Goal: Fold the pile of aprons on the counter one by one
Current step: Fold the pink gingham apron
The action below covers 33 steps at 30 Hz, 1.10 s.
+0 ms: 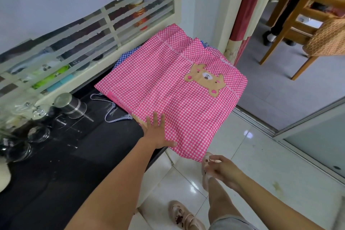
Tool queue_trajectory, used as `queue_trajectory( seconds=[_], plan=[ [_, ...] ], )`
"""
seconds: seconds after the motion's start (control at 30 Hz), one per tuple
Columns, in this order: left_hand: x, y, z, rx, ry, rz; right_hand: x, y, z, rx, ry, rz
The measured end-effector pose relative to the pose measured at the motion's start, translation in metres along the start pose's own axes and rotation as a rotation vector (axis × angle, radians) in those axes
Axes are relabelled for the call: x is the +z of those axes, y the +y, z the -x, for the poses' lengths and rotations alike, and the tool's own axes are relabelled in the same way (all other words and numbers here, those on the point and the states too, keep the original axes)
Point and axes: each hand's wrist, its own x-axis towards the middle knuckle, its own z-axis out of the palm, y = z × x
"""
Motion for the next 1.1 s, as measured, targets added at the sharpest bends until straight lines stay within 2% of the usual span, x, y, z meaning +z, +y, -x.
queue_trajectory(
  seconds=[0.13,0.2,0.3,0.37,0.43,0.47,0.5,0.53,0.6,0.7,0.8,0.9,1.03,1.1],
  plan=[
    [-0.003,-0.004,0.003,0.053,0.038,0.147,0.036,0.002,0.011,0.056,-0.211,-0.188],
    [-0.002,-0.01,0.011,0.091,0.103,0.196,0.049,0.001,0.01,0.019,-0.163,-0.267],
    [0.007,-0.024,0.018,0.113,0.178,0.227,0.048,0.002,0.0,-0.012,-0.054,-0.141],
    [0.011,-0.03,0.022,0.136,0.237,0.322,0.041,0.005,-0.002,-0.08,0.042,0.111],
    [0.008,-0.031,0.026,0.144,0.313,0.601,0.034,0.008,0.003,-0.358,0.289,0.511],
    [0.005,-0.031,0.027,0.126,0.354,0.774,0.034,0.006,0.007,-0.541,0.384,0.645],
    [0.003,-0.029,0.029,0.098,0.388,0.917,0.037,0.0,0.016,-0.715,0.405,0.705],
    [0.001,-0.028,0.03,0.05,0.43,1.018,0.044,-0.007,0.024,-0.854,0.344,0.73],
    [-0.002,-0.026,0.029,-0.077,0.523,1.154,0.063,-0.018,0.029,-0.954,0.187,0.919],
    [-0.002,-0.022,0.022,-0.326,0.65,1.421,0.101,-0.023,0.003,-0.874,0.134,1.356],
    [0.0,-0.017,0.02,-0.488,0.662,1.565,0.131,-0.017,-0.023,-0.769,0.187,1.59],
    [-0.001,-0.009,0.029,-0.504,0.553,1.697,0.136,-0.019,-0.031,-0.705,0.226,1.634],
    [-0.005,-0.009,0.034,-0.435,0.269,1.798,0.132,-0.039,-0.019,-0.671,0.094,1.643],
    [-0.012,-0.016,0.028,-0.379,0.281,1.837,0.129,-0.052,-0.011,-0.683,0.013,1.669]
  ],
)
